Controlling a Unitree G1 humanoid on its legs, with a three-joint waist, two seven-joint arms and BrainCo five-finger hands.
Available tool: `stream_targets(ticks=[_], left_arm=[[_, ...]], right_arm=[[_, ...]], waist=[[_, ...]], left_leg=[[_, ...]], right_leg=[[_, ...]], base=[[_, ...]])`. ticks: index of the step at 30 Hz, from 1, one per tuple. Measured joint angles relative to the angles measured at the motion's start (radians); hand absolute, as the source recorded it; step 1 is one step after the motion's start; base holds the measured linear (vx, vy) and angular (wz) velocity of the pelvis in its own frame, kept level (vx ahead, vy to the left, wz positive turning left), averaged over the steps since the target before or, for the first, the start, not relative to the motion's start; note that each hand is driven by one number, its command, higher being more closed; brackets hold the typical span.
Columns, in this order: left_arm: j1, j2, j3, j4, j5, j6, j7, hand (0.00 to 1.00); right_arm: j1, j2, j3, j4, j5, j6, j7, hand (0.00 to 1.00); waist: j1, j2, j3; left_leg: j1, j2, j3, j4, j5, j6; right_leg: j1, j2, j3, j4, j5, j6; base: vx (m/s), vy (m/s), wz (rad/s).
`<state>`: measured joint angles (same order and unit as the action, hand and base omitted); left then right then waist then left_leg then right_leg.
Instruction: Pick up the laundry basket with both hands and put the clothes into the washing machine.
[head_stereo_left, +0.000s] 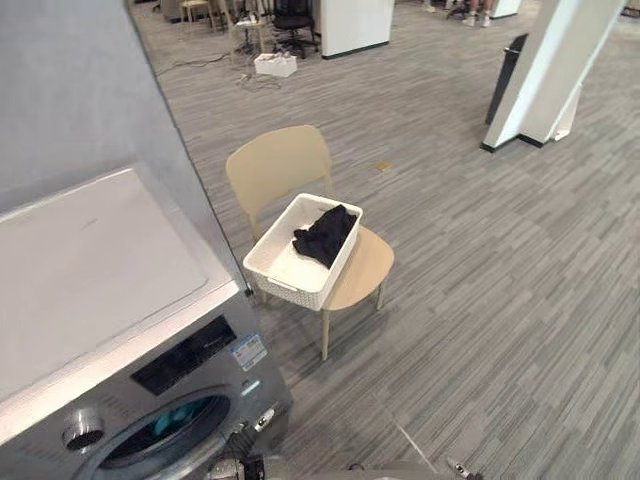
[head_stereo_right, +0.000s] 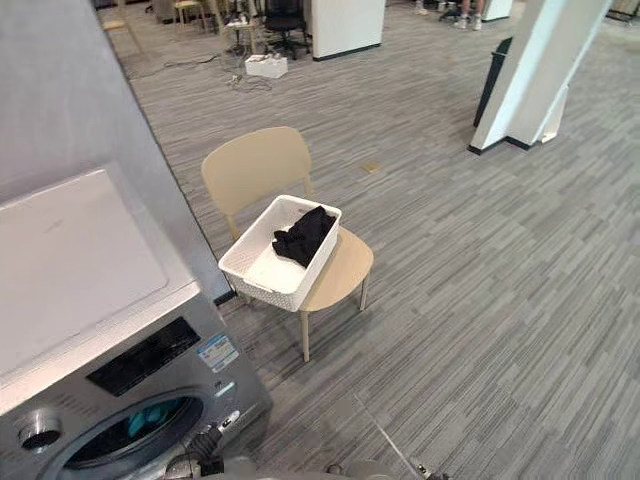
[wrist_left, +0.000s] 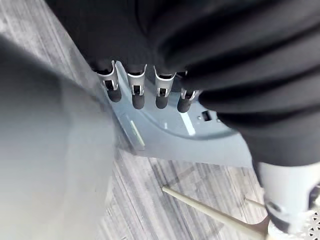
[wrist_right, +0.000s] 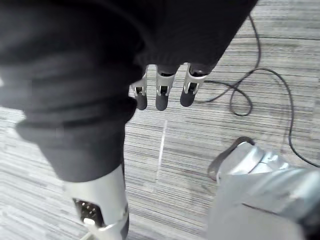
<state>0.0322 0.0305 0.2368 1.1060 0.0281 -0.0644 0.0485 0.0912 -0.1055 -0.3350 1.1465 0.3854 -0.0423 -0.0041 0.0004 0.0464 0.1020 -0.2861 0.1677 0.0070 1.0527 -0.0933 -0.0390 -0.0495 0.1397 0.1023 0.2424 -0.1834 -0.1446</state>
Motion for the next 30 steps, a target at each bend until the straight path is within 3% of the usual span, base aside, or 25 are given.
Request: stream_targets(ticks=[2,5,7,8,9,10,12,13,14,15,16,18,19,21,22,23,25,26,27,28,29,30], left_arm=[[0.003,-0.008,0.011,-0.019,-0.009,-0.008,0.001,0.00],[0.034,-0.020,0.053,-0.057,-0.017,-0.013,0.000,0.00],[0.035,-0.029,0.086,-0.058,-0.017,-0.013,-0.003,0.00],[0.037,-0.029,0.104,-0.057,-0.017,-0.011,-0.004,0.00],[0.038,-0.027,0.112,-0.057,-0.017,-0.010,-0.004,0.00],[0.045,-0.011,0.131,-0.034,-0.034,0.026,-0.026,0.00],[0.098,0.005,0.118,-0.012,-0.034,0.038,-0.024,0.00],[0.124,0.010,0.111,-0.012,-0.034,0.048,-0.038,0.00],[0.150,0.019,0.090,-0.011,-0.037,0.067,-0.050,0.00],[0.163,0.023,0.068,-0.012,-0.036,0.075,-0.046,0.00],[0.172,0.021,0.056,-0.012,-0.036,0.076,-0.037,0.00],[0.173,0.038,0.030,-0.007,-0.047,0.112,-0.008,0.00],[0.173,0.044,0.017,-0.008,-0.049,0.111,-0.001,0.00],[0.157,0.058,-0.014,-0.034,-0.056,0.099,0.005,0.00],[0.139,0.056,-0.019,-0.037,-0.057,0.103,0.019,0.00],[0.138,0.055,-0.019,-0.037,-0.057,0.102,0.026,0.00],[0.141,0.059,-0.029,-0.037,-0.056,0.098,0.040,0.00],[0.142,0.061,-0.030,-0.038,-0.056,0.094,0.040,0.00],[0.144,0.068,-0.029,-0.039,-0.054,0.082,0.040,0.00],[0.144,0.075,-0.026,-0.039,-0.053,0.076,0.039,0.00],[0.142,0.071,-0.024,-0.041,-0.047,0.060,0.035,0.00],[0.130,0.053,-0.005,-0.036,-0.031,0.041,0.021,0.00]], right_arm=[[-0.035,-0.003,0.009,-0.002,-0.013,0.003,0.000,0.00],[-0.089,0.021,0.103,-0.055,-0.045,0.007,0.002,0.00],[-0.133,0.035,0.143,-0.097,-0.060,0.005,0.007,0.00],[-0.150,0.049,0.161,-0.118,-0.081,-0.001,0.009,0.00],[-0.151,0.057,0.169,-0.125,-0.082,-0.002,0.009,0.00],[-0.150,0.069,0.180,-0.143,-0.083,-0.010,0.011,0.00],[-0.129,0.080,0.179,-0.144,-0.083,-0.020,0.012,0.00],[-0.110,0.081,0.179,-0.144,-0.085,-0.019,0.016,0.00],[-0.076,0.081,0.177,-0.150,-0.093,-0.019,0.030,0.00],[-0.046,0.080,0.175,-0.158,-0.104,-0.018,0.032,0.00],[-0.028,0.075,0.169,-0.180,-0.108,-0.017,0.031,0.00],[0.018,0.055,0.107,-0.190,-0.121,-0.018,0.030,0.00],[0.036,0.058,0.076,-0.178,-0.121,-0.017,0.030,0.00],[0.071,0.062,-0.027,-0.161,-0.113,-0.011,0.026,0.00],[0.091,0.059,-0.038,-0.146,-0.111,-0.002,0.026,0.00],[0.098,0.058,-0.048,-0.140,-0.110,0.000,0.026,0.00],[0.123,0.068,-0.049,-0.108,-0.106,0.011,0.027,0.00],[0.130,0.071,-0.048,-0.099,-0.098,0.016,0.027,0.00],[0.140,0.082,-0.051,-0.078,-0.084,0.027,0.028,0.00],[0.145,0.088,-0.052,-0.061,-0.079,0.031,0.028,0.00],[0.145,0.090,-0.052,-0.049,-0.078,0.031,0.028,0.00],[0.130,0.066,-0.055,-0.042,-0.080,0.032,0.029,0.00]], waist=[[0.034,0.021,0.023],[0.054,0.022,0.026],[0.073,0.022,0.027],[0.074,0.018,0.026],[0.077,0.002,0.022],[0.096,-0.017,0.021],[0.109,-0.030,0.021],[0.108,-0.034,0.022],[0.107,-0.037,0.023],[0.103,-0.037,0.023],[0.101,-0.039,0.024],[0.064,-0.048,0.025],[0.065,-0.052,0.022],[0.064,-0.062,0.015],[0.064,-0.058,0.017],[0.061,-0.057,0.017],[0.029,-0.054,0.004],[0.022,-0.057,-0.005],[0.016,-0.074,-0.036],[0.013,-0.090,-0.056],[0.016,-0.096,-0.079],[0.021,-0.061,-0.081]], left_leg=[[-0.045,-0.113,-0.014,-0.099,-0.076,0.010],[-0.051,-0.163,0.032,-0.392,-0.089,0.024],[-0.046,-0.173,0.022,-0.619,-0.065,0.008],[0.000,-0.183,0.039,-0.710,0.021,0.068],[0.018,-0.198,0.048,-0.723,0.015,0.082],[0.051,-0.217,0.083,-0.729,-0.016,0.113],[0.131,-0.247,0.100,-0.774,-0.037,0.134],[0.178,-0.264,0.098,-0.799,-0.053,0.131],[0.223,-0.280,0.085,-0.812,-0.078,0.141],[0.246,-0.288,0.067,-0.807,-0.089,0.141],[0.260,-0.293,0.060,-0.802,-0.096,0.143],[0.314,-0.297,-0.041,-0.767,-0.113,0.148],[0.324,-0.297,-0.070,-0.767,-0.113,0.148],[0.344,-0.284,-0.161,-0.773,-0.119,0.131],[0.348,-0.267,-0.208,-0.771,-0.129,0.112],[0.351,-0.257,-0.223,-0.771,-0.134,0.103],[0.350,-0.215,-0.301,-0.771,-0.165,0.047],[0.348,-0.203,-0.317,-0.773,-0.174,0.031],[0.350,-0.180,-0.343,-0.778,-0.190,-0.006],[0.353,-0.161,-0.356,-0.789,-0.204,-0.038],[0.355,-0.122,-0.357,-0.803,-0.211,-0.061],[0.363,-0.057,-0.339,-0.831,-0.200,-0.097]], right_leg=[[0.032,0.001,0.044,-0.015,0.004,0.007],[0.067,0.002,0.104,-0.040,-0.007,0.018],[0.083,-0.003,0.134,-0.058,-0.011,0.033],[0.100,-0.020,0.143,-0.043,-0.047,0.054],[0.104,-0.037,0.145,-0.029,-0.067,0.063],[0.108,-0.060,0.145,0.041,-0.106,0.095],[0.066,-0.076,0.133,0.239,-0.140,0.158],[0.017,-0.086,0.100,0.389,-0.134,0.219],[-0.072,-0.097,0.053,0.622,-0.071,0.308],[-0.138,-0.112,0.020,0.793,-0.022,0.336],[-0.182,-0.125,0.006,0.894,0.003,0.341],[-0.266,-0.190,-0.053,1.062,0.014,0.332],[-0.281,-0.208,-0.056,1.061,0.012,0.328],[-0.343,-0.303,-0.046,0.985,0.001,0.250],[-0.363,-0.342,-0.001,0.873,0.002,0.213],[-0.359,-0.348,0.032,0.805,0.007,0.202],[-0.262,-0.350,0.243,0.412,0.043,0.191],[-0.235,-0.351,0.295,0.342,0.062,0.197],[-0.200,-0.356,0.340,0.249,0.129,0.256],[-0.189,-0.372,0.307,0.206,0.134,0.371],[-0.173,-0.369,0.245,0.172,0.068,0.404],[-0.177,-0.331,0.175,0.152,0.017,0.386]], base=[[0.21,0.054,-0.78],[0.30,0.104,-0.62],[0.36,0.127,-0.35],[0.28,0.107,-0.14],[0.47,0.145,-0.16],[0.41,0.120,-0.21],[0.43,0.108,-0.19],[0.42,0.101,0.05],[0.34,0.070,0.28],[0.35,0.028,0.37],[0.28,-0.014,0.59],[0.35,-0.088,1.23],[0.42,-0.196,1.60],[0.31,-0.226,1.35],[0.23,-0.284,1.07],[0.21,-0.309,1.10],[0.19,-0.472,1.09],[0.20,-0.637,0.95],[0.15,-0.494,0.57],[0.17,-0.649,0.32],[0.09,-0.626,-0.11],[0.05,-0.590,-0.10]])
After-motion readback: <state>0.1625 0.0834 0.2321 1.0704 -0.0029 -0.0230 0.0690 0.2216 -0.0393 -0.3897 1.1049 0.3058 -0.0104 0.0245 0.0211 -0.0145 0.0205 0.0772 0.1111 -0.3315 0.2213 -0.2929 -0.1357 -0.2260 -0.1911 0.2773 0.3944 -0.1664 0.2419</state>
